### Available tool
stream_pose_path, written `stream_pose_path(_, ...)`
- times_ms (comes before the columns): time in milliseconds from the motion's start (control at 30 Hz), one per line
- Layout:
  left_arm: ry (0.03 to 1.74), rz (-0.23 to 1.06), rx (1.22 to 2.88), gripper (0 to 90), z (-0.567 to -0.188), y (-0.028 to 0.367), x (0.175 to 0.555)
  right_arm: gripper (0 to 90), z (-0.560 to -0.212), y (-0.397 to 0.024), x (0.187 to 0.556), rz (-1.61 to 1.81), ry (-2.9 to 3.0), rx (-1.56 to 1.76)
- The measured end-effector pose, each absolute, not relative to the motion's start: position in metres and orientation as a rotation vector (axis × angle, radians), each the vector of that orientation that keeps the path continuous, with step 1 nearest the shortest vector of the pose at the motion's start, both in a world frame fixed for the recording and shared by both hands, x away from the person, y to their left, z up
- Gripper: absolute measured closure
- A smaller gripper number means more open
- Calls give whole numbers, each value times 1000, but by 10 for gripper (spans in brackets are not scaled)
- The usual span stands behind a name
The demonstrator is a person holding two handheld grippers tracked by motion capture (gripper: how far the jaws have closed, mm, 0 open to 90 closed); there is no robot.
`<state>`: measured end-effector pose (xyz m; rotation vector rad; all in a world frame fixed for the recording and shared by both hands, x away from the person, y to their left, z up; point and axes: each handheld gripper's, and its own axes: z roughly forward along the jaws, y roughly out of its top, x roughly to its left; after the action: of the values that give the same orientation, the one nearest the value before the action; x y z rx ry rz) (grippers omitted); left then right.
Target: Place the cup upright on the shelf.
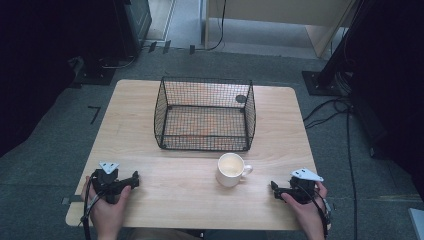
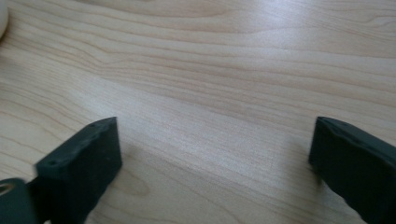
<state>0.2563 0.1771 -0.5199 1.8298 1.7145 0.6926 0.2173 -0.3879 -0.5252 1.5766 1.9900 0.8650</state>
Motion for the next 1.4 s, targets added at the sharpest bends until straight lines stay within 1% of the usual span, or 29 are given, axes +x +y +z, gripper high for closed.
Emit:
stream_pose_path(100, 1715, 692, 1830, 1, -520, 177, 256, 81, -522, -388, 216, 912, 1972, 1577)
stream_pose_path(133, 1714, 692, 1830, 1, -520, 177, 256, 88, -516, -385, 215, 953, 1964, 1559)
stream_pose_path(167, 1715, 692, 1830, 1, -520, 177, 256, 120, -512, -383, 214, 969, 1958, 1544)
stream_pose_path(200, 1715, 692, 1830, 1, -520, 177, 256, 120, -512, -383, 214, 969, 1958, 1544)
stream_pose_path(300, 1714, 692, 1830, 1, -520, 177, 256, 201, -501, -373, 213, 1054, 1963, 1494)
stream_pose_path(333, 1714, 693, 1830, 1, -520, 177, 256, 201, -501, -373, 213, 1054, 1963, 1494)
stream_pose_path(400, 1716, 693, 1829, 1, -520, 177, 257, 253, -494, -365, 214, 1090, 1979, 1460)
stream_pose_path(633, 1714, 694, 1831, 1, -520, 176, 257, 263, -484, -343, 218, 1130, 2041, 1391)
stream_pose_path(667, 1712, 692, 1833, 1, -520, 176, 258, 286, -484, -338, 221, 1140, 2062, 1372)
stream_pose_path(733, 1712, 691, 1834, 1, -520, 176, 258, 298, -484, -336, 222, 1142, 2068, 1366)
stream_pose_path(800, 1710, 690, 1834, 1, -520, 176, 258, 333, -485, -330, 225, 1160, 2093, 1343)
stream_pose_path(833, 1710, 690, 1834, 1, -520, 176, 258, 333, -485, -330, 225, 1160, 2093, 1343)
stream_pose_path(867, 1710, 690, 1835, 1, -520, 176, 258, 359, -485, -327, 227, 1180, 2108, 1323)
stream_pose_path(1067, 1706, 688, 1838, 1, -520, 176, 258, 406, -483, -320, 232, 1251, 2143, 1278)
stream_pose_path(1233, 1704, 688, 1839, 1, -520, 175, 258, 424, -483, -315, 234, 1302, 2177, 1244)
stream_pose_path(1400, 1703, 688, 1839, 1, -520, 175, 258, 480, -483, -312, 233, 1311, 2188, 1222)
